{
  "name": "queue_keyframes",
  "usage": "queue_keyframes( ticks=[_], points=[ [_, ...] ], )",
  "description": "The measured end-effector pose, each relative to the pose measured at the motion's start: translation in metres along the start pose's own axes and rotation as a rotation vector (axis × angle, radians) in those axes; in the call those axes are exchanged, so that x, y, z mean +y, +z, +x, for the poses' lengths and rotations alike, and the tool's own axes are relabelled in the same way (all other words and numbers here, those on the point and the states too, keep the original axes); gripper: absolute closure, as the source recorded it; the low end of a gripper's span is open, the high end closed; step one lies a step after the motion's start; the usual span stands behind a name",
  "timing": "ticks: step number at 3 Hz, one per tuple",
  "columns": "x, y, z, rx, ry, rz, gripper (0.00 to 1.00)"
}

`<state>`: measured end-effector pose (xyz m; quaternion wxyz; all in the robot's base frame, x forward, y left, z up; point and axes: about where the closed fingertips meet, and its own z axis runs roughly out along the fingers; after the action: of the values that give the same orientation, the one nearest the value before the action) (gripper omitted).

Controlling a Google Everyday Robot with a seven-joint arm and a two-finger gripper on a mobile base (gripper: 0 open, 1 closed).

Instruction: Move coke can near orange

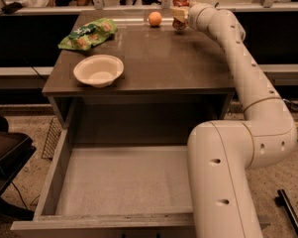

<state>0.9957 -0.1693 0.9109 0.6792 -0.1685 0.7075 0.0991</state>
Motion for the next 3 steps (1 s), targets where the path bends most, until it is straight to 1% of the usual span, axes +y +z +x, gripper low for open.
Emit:
queue_keyframes(
  ticks=[1, 2, 3],
  points=[
    [0.0019, 0.0015, 0.0011, 0.001, 0.000, -0.002, 0.51],
    [0.0052, 0.0039, 0.0029, 0.003, 0.001, -0.006, 0.20],
    [0.0079, 0.0058, 0.0044, 0.005, 0.002, -0.010, 0.00]
  ],
)
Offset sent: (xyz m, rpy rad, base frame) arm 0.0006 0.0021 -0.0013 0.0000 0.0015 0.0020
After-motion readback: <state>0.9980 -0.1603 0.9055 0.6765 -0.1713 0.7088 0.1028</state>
